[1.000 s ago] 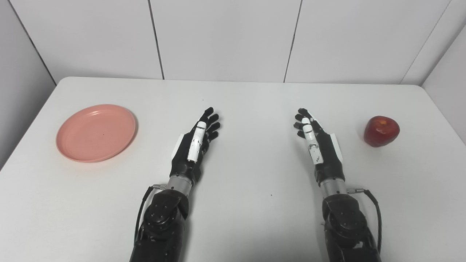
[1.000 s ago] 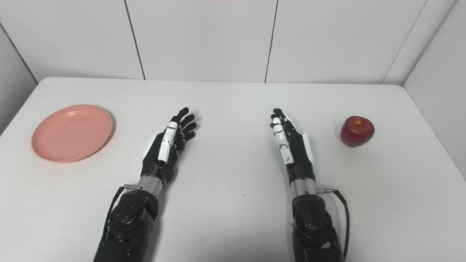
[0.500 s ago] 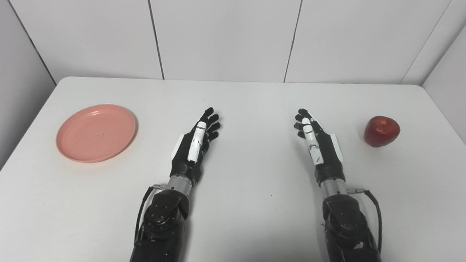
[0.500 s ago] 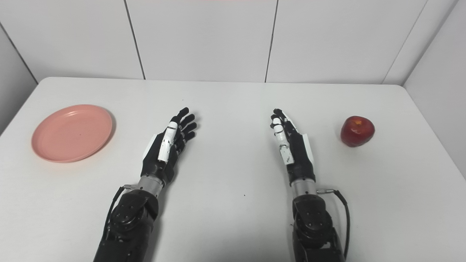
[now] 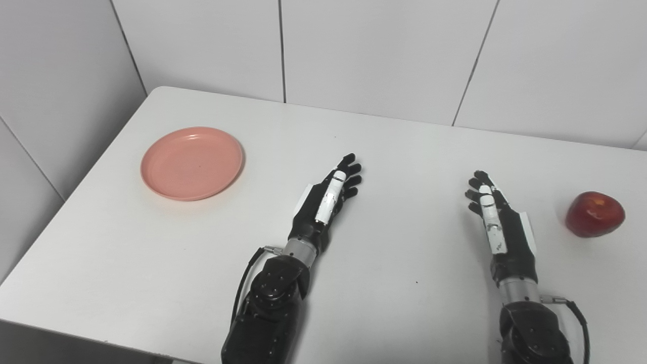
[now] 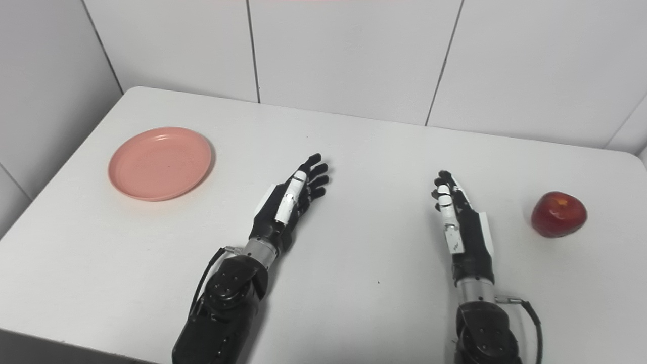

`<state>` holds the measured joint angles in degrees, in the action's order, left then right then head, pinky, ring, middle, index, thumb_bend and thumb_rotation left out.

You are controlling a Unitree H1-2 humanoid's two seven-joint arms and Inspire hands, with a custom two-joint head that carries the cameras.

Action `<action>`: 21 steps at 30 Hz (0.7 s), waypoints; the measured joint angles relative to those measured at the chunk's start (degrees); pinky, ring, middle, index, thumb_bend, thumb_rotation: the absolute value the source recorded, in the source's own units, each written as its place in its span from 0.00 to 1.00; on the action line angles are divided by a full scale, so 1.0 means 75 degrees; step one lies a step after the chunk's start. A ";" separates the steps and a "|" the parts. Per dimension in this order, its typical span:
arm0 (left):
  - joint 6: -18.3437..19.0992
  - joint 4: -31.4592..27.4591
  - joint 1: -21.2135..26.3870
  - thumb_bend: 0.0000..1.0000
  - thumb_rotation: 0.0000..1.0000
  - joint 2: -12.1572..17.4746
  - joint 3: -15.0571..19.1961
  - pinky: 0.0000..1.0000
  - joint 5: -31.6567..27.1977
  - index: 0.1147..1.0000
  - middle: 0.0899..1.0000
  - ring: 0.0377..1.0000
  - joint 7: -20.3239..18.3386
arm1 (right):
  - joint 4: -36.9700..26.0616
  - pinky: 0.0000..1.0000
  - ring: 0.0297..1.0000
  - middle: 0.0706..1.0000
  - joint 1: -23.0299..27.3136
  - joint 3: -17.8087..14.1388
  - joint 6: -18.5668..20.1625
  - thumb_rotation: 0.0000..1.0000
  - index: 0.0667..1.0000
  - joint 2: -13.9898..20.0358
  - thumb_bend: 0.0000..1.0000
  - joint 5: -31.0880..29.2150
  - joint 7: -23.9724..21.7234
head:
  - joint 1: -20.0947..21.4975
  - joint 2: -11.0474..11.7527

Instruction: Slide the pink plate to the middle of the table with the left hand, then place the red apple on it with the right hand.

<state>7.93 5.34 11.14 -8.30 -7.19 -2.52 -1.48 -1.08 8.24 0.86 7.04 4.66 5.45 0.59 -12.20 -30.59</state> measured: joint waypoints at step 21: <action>-0.0415 0.0340 0.0029 0.38 1.00 -0.0226 -0.0188 0.87 0.0545 0.86 0.89 0.88 0.0175 | 0.0234 0.94 0.91 0.90 -0.0026 -0.0113 -0.0430 1.00 0.91 0.0084 0.11 -0.0559 -0.0189 | -0.0506 0.0317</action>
<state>4.82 7.89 11.36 -10.00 -8.60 1.57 -0.17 0.67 8.04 0.01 3.81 5.29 1.26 -0.83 -16.00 -28.21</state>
